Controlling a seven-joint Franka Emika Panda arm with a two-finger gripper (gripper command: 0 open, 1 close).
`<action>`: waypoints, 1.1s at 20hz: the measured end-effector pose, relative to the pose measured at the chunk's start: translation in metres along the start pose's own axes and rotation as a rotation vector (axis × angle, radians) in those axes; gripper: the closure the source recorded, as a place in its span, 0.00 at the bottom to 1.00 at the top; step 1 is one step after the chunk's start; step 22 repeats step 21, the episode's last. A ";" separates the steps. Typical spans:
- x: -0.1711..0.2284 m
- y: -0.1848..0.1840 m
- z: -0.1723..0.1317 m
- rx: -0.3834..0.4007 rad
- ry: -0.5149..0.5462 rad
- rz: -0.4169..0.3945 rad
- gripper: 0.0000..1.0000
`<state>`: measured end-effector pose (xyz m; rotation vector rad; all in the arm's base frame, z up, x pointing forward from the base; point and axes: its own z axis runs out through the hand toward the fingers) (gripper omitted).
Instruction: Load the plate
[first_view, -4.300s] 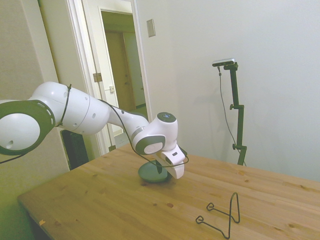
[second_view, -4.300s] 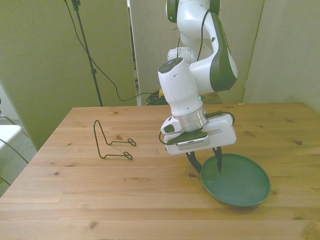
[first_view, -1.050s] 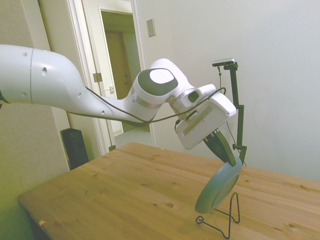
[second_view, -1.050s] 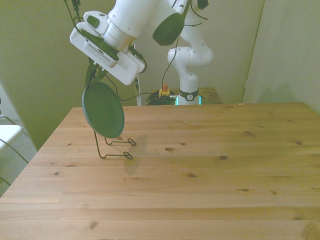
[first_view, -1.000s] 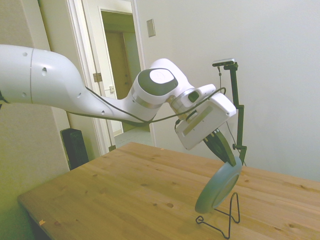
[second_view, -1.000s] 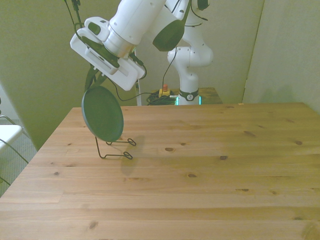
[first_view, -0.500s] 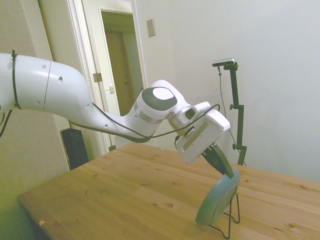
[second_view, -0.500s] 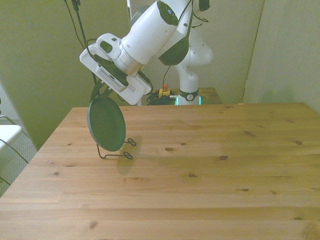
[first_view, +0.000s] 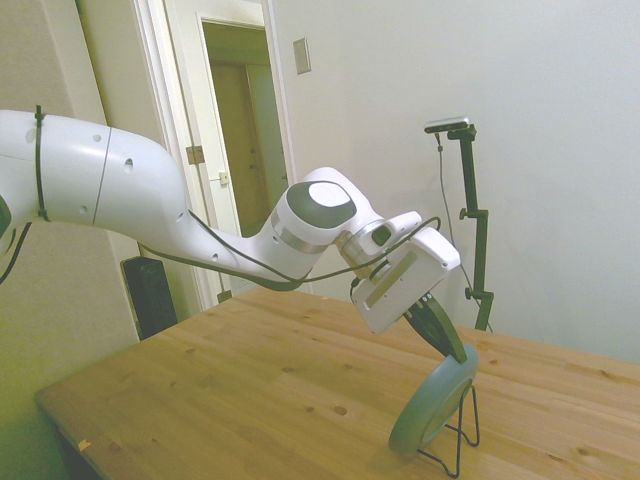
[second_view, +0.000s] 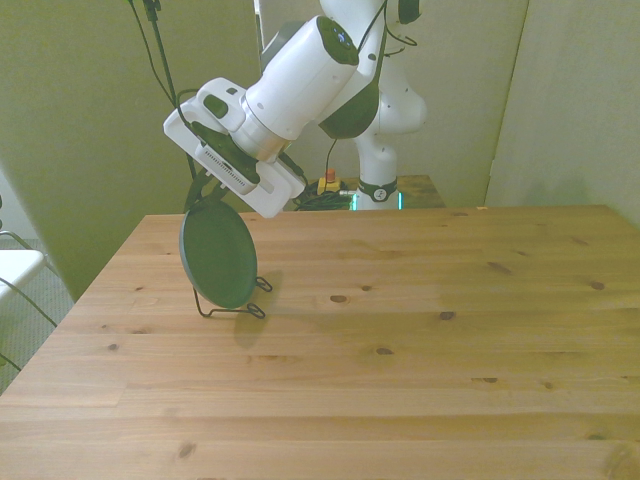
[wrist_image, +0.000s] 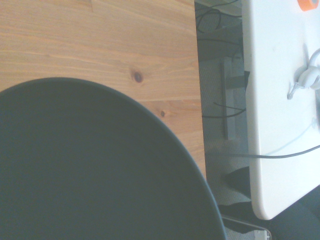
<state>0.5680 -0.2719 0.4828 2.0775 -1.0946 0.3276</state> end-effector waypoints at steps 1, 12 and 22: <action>0.000 0.000 0.001 -0.001 -0.001 0.000 0.00; 0.001 0.002 0.000 0.001 -0.002 0.003 0.00; 0.002 0.031 -0.094 0.199 -0.178 0.014 0.00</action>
